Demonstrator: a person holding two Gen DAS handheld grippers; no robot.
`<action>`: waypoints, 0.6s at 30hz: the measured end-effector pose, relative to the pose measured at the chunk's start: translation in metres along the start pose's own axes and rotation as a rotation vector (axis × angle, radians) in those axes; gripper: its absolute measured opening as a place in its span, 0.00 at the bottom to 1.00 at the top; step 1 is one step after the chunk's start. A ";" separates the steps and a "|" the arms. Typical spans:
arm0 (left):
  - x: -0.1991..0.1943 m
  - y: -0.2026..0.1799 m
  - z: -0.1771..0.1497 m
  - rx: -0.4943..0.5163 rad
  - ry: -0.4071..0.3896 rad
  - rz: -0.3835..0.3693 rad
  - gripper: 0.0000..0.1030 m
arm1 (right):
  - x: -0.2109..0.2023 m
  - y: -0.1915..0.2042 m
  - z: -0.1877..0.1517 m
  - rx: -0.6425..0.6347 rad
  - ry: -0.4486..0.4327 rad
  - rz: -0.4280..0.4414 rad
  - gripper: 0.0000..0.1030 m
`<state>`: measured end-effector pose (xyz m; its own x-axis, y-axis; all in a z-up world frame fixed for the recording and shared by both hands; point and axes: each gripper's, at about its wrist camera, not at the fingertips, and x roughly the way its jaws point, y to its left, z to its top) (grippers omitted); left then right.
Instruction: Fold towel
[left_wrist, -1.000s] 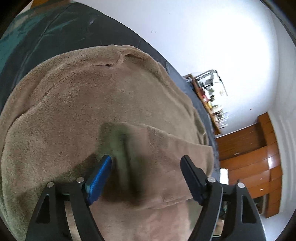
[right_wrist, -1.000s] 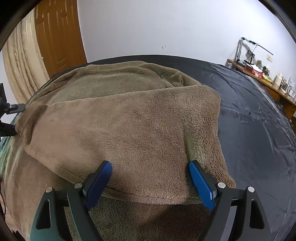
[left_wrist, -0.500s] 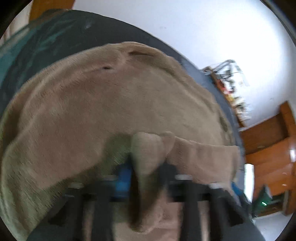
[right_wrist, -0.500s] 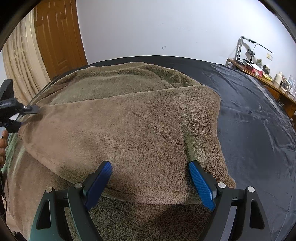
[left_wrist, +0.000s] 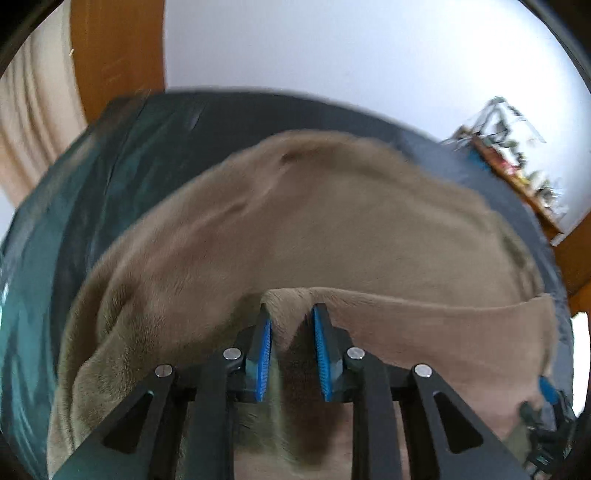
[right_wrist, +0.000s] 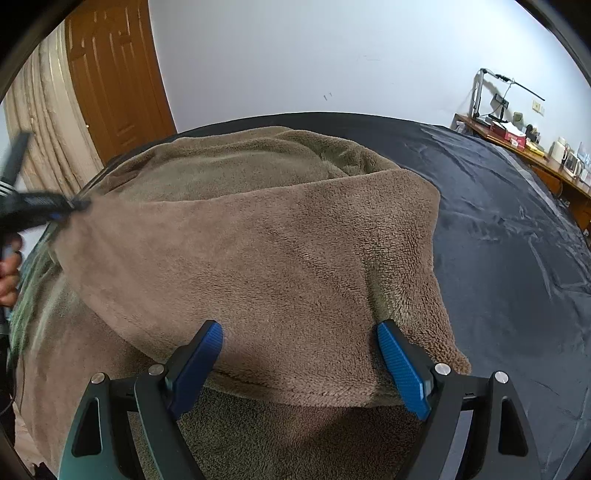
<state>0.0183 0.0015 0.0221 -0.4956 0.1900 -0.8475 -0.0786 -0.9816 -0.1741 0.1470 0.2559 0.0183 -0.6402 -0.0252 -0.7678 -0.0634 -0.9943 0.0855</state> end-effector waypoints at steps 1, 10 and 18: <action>0.000 0.002 -0.002 0.004 -0.012 -0.004 0.35 | 0.000 -0.001 0.000 0.004 -0.002 0.004 0.85; -0.006 0.008 -0.011 0.013 -0.067 -0.033 0.39 | -0.013 -0.008 0.007 0.017 -0.042 0.027 0.85; -0.008 0.013 -0.008 -0.016 -0.079 -0.088 0.39 | 0.003 0.012 0.072 -0.084 -0.063 -0.002 0.85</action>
<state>0.0284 -0.0125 0.0228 -0.5538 0.2731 -0.7866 -0.1116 -0.9605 -0.2549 0.0893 0.2510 0.0622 -0.6874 -0.0194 -0.7260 -0.0023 -0.9996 0.0289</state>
